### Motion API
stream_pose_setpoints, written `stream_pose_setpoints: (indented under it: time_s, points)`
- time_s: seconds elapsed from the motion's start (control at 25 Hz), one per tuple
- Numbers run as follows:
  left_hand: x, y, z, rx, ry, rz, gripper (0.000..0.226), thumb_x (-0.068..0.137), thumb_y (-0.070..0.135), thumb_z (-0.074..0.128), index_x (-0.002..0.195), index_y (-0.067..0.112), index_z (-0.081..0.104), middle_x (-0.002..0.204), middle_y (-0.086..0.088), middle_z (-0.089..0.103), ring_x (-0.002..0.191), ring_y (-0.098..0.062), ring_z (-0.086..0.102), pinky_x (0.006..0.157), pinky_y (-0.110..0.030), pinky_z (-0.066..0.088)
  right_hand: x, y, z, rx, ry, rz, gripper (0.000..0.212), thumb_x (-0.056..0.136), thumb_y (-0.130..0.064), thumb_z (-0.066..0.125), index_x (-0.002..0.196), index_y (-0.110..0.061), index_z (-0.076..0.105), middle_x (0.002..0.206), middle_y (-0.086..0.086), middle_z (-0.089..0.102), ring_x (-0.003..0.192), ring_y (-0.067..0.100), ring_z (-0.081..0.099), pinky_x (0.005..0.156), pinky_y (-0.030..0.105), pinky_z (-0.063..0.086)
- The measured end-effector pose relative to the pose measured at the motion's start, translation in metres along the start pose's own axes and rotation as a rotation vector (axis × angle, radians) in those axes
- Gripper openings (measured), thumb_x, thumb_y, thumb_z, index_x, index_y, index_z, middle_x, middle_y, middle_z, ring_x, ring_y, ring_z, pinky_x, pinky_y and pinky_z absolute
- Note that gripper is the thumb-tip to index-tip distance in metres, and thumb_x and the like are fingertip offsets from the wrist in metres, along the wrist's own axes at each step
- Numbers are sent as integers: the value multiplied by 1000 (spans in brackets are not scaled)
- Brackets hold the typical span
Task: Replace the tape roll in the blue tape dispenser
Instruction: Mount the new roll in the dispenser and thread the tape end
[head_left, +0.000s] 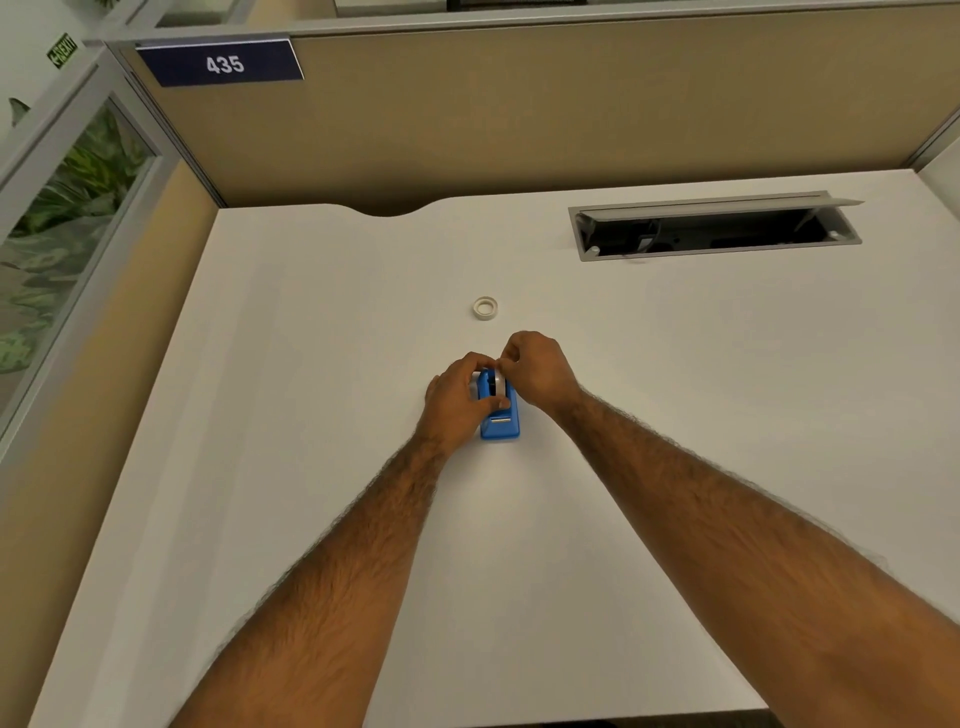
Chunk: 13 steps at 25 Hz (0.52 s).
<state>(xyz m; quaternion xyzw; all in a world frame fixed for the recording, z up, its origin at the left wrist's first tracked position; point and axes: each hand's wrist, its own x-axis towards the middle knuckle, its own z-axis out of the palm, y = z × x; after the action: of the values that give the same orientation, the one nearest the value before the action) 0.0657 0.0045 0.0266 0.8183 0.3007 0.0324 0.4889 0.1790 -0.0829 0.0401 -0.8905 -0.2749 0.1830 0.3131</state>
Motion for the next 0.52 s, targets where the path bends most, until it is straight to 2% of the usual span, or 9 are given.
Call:
stream_pose_setpoints:
  time_s: [0.24,0.36,0.52]
  points:
    - [3,-4,-4,-3,-41,6,55,78,29,84,126,21,59,127,3,64,114,-16,56,99,-32,45,-4,4,-1,33,2,16,12,92,-15,58,88,-6,64,89,8,66,80,19,60,69,28,47]
    - [4,-7,-4,3,-36,12,51,83,33,79,129,20,60,129,2,64,117,-16,56,102,-33,46,-9,5,-1,51,6,9,8,91,-17,60,88,-9,63,91,6,67,81,18,60,68,26,46]
    - [5,-6,-3,2,-32,4,48,82,29,80,125,19,61,125,1,65,115,-16,57,102,-35,47,-14,4,0,40,21,-14,7,90,-19,63,87,-13,60,91,1,63,83,17,58,69,26,45]
